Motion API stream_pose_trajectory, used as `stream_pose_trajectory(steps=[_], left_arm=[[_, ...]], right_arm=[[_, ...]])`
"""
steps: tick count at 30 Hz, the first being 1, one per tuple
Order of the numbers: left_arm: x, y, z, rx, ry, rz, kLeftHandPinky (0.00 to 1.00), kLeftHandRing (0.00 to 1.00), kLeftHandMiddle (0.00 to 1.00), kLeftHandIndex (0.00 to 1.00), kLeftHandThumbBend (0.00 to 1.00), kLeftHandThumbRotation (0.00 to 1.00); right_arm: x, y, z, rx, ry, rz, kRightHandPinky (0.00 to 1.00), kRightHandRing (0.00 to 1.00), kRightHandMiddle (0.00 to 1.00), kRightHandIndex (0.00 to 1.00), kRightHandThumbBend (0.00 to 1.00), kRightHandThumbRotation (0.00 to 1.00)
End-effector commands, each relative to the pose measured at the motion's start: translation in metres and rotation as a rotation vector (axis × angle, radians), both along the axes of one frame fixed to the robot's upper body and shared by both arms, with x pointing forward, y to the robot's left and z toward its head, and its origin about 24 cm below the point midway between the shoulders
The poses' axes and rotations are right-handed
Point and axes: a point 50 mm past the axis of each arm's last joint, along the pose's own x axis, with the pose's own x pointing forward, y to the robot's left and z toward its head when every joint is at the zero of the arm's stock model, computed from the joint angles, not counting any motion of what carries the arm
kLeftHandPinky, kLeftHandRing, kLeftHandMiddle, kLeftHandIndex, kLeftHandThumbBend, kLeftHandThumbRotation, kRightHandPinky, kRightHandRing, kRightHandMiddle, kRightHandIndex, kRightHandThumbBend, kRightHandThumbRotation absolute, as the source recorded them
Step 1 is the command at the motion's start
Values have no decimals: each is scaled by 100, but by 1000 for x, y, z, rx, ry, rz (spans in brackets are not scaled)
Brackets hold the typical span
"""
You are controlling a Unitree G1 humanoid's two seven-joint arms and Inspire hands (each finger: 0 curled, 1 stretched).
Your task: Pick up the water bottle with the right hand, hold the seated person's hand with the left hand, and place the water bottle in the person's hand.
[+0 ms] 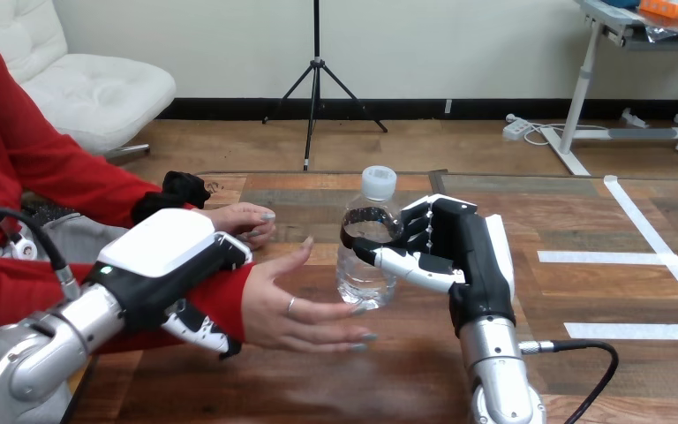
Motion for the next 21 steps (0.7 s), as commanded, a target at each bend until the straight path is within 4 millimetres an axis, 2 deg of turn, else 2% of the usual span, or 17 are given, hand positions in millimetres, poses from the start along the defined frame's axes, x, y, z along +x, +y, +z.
stream_pose_trajectory(steps=[1, 13, 21], left_arm=[[27, -39, 66, -152, -267, -119, 34, 38, 44, 46, 75, 13], [32, -53, 75, -142, -298, -125, 34, 38, 44, 45, 78, 10], [36, -59, 79, -139, -286, -132, 38, 40, 45, 46, 79, 8]], right_arm=[[21, 20, 45, 22, -178, 31, 22, 26, 32, 32, 78, 0], [14, 29, 44, 38, -170, 45, 22, 26, 32, 32, 78, 0], [8, 37, 44, 36, -188, 51, 22, 26, 32, 32, 79, 0]])
